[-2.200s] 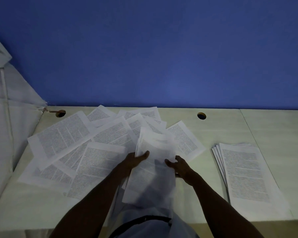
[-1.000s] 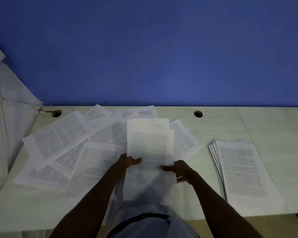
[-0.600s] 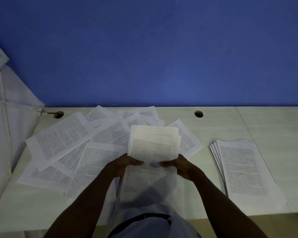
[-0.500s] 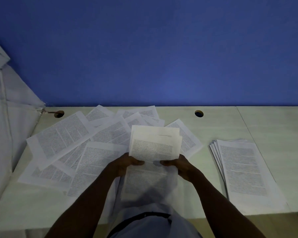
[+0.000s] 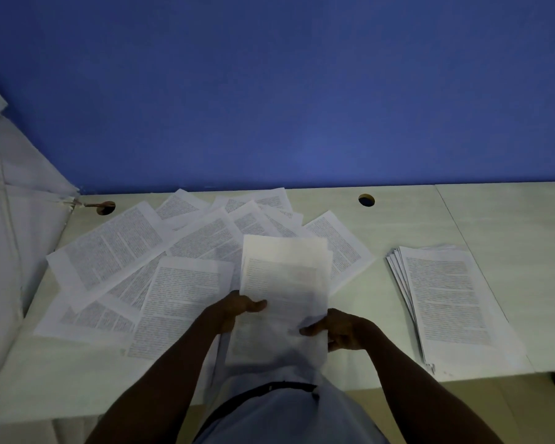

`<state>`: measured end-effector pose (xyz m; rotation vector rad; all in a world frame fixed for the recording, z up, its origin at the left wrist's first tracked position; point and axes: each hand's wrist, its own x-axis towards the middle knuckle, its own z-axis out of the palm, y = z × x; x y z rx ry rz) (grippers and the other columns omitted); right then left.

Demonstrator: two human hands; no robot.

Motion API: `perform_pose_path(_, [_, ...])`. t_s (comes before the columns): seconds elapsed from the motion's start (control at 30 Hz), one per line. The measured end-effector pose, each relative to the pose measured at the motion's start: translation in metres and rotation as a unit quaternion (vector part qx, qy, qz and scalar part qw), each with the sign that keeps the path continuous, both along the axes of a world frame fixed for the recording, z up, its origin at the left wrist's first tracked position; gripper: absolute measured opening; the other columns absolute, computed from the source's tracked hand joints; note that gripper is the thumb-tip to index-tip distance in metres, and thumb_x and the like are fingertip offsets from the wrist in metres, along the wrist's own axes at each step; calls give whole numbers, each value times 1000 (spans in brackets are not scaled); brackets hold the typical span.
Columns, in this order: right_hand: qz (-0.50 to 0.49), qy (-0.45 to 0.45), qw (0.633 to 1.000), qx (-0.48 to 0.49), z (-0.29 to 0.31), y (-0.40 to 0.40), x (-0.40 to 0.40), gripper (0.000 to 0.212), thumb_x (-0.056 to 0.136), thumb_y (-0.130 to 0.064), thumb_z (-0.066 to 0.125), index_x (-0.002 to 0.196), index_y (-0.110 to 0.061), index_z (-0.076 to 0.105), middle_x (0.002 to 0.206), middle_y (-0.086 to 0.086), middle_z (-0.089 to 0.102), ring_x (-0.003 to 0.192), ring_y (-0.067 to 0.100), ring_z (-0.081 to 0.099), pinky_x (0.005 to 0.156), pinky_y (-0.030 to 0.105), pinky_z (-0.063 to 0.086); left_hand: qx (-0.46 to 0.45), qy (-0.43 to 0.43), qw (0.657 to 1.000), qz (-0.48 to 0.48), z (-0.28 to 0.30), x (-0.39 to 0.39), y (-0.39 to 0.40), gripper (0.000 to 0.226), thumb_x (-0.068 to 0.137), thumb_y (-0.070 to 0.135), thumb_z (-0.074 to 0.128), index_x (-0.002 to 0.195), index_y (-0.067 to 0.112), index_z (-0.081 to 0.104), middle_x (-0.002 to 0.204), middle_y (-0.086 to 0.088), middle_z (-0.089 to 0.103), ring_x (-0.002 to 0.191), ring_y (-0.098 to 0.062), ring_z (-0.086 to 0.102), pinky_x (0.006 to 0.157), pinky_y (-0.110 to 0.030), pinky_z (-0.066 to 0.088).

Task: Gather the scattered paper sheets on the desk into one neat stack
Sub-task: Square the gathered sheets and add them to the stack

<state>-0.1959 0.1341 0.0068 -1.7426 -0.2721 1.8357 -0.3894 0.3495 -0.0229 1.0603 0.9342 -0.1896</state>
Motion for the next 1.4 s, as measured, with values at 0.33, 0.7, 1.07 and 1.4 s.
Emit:
perform_pose_path(0.33, [-328,6,929,168,-8,11,-17,57,79,-17,87,130,-5,65,125,21,71,112,41,69,94,58,58,-163,-61,945,277,24,23,-33,38,98,20,61,131,1,61,126,-24,66,112,-38,63,91,-55,54])
perform_pose_path(0.7, [-225,70,959,156,13,-22,3,44,88,0,73,130,-1,59,119,22,70,100,33,72,76,44,61,-128,-53,968,209,62,-63,60,39,89,29,68,122,9,66,113,-17,68,99,-36,66,90,-51,54])
perform_pose_path(1.07, [-170,76,969,160,26,0,-15,64,74,-15,88,131,-7,61,130,24,66,117,42,65,91,52,56,-95,4,994,-46,68,-39,56,36,88,3,68,124,8,68,123,-21,68,100,-33,70,84,-46,57])
perform_pose_path(1.4, [-338,-26,933,119,17,-67,14,54,84,-23,83,132,-5,64,127,22,69,115,43,67,93,55,57,-114,14,990,-85,50,27,13,36,86,6,70,122,4,70,123,-20,68,106,-36,67,96,-50,54])
